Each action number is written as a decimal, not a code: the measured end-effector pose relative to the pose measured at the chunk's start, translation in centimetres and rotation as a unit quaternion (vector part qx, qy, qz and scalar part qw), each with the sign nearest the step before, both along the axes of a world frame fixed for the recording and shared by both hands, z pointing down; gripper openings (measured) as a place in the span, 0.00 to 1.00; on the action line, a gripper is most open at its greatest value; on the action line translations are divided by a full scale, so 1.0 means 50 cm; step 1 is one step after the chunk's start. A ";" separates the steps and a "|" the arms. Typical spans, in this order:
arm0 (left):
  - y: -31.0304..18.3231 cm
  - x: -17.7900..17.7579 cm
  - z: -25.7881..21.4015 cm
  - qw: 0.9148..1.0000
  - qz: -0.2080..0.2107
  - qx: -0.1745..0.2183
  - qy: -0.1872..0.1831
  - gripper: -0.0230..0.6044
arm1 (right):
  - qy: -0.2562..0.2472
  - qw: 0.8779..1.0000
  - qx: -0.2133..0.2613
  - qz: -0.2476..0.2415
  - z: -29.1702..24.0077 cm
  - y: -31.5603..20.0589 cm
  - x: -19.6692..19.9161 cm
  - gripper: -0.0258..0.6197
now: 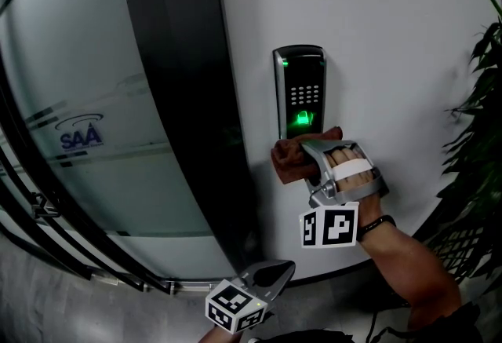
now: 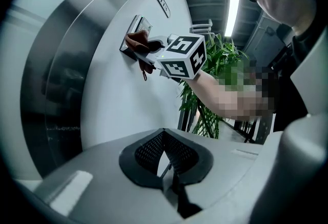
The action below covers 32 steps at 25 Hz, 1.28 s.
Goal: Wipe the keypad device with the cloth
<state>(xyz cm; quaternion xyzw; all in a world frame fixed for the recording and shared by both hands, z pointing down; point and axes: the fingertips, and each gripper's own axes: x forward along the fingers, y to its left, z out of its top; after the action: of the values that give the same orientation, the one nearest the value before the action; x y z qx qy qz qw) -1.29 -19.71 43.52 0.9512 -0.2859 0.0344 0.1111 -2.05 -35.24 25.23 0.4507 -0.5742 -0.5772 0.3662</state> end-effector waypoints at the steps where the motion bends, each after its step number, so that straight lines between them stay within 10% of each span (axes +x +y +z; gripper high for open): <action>1: 0.001 0.000 -0.001 1.000 0.000 0.000 0.000 0.06 | -0.002 1.000 -0.001 -0.001 0.002 0.000 0.000 0.12; 17: 0.013 -0.015 -0.005 1.000 -0.004 0.003 0.000 0.06 | -0.007 0.997 -0.074 -0.008 0.047 0.011 0.005 0.12; 32: 0.006 -0.024 -0.004 1.000 -0.009 0.004 0.003 0.06 | -0.035 0.992 0.113 -0.033 -0.319 0.069 -0.009 0.12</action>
<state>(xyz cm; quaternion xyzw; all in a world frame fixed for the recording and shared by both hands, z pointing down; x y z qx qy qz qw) -2.47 -19.42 43.32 0.9491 -0.2944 0.0298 0.1081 -2.49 -31.81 9.30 0.4894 -0.5325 -0.6341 0.2736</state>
